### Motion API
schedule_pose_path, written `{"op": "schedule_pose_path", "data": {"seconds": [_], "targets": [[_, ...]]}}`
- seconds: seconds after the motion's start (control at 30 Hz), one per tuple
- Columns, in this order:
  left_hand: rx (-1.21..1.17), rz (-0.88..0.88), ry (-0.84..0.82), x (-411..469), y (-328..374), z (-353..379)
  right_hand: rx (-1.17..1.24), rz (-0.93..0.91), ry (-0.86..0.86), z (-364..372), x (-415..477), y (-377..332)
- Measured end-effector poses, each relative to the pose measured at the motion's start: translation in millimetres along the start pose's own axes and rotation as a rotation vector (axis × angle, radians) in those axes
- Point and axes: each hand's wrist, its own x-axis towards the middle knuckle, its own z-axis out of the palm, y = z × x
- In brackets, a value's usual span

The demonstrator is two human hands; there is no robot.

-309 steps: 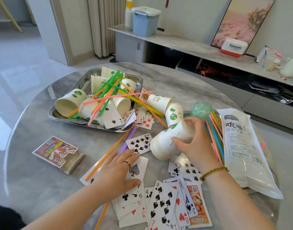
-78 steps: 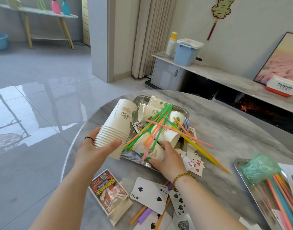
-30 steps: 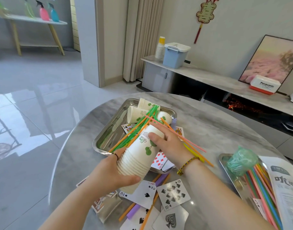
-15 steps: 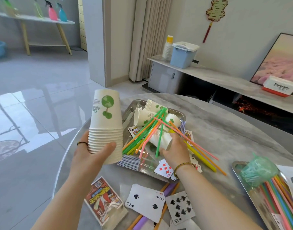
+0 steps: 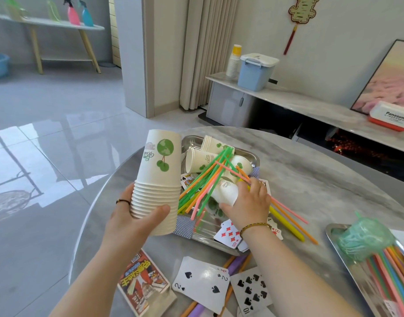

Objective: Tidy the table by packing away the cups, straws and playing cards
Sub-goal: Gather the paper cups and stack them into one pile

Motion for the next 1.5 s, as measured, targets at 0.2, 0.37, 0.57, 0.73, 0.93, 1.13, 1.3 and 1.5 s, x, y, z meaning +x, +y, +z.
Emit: {"op": "schedule_pose_path", "data": {"seconds": [0.2,0.37,0.57,0.73,0.93,1.13,1.3,1.5], "targets": [[0.038,-0.005,-0.011,-2.5,1.7,5.1,0.032,-0.109,-0.151,-13.7,0.8,-1.7],[0.036,0.022,-0.031,-4.1,2.6,7.1,0.3,0.01,-0.308,-48.0,-0.8,9.1],[0.102,0.046,-0.06,-9.9,2.5,10.7,0.829,0.236,-0.406,-84.2,-14.3,33.9],[0.183,0.023,-0.241,-21.2,7.0,18.2,1.83,0.431,-0.316,-93.7,-28.4,29.5],[0.192,-0.005,-0.404,-32.9,-2.0,32.4,1.978,0.335,-0.103,-94.4,-33.6,-7.1],[0.182,0.014,-0.4,-31.8,-5.5,31.1,1.79,0.118,-0.276,-84.1,-42.9,-23.8],[0.161,0.027,-0.329,-28.2,-8.9,31.6,1.495,-0.013,-0.404,-65.0,-55.8,-29.2],[0.137,0.056,-0.24,-26.4,-11.9,32.9,1.412,-0.124,-0.565,-53.3,-52.7,-30.0]]}}
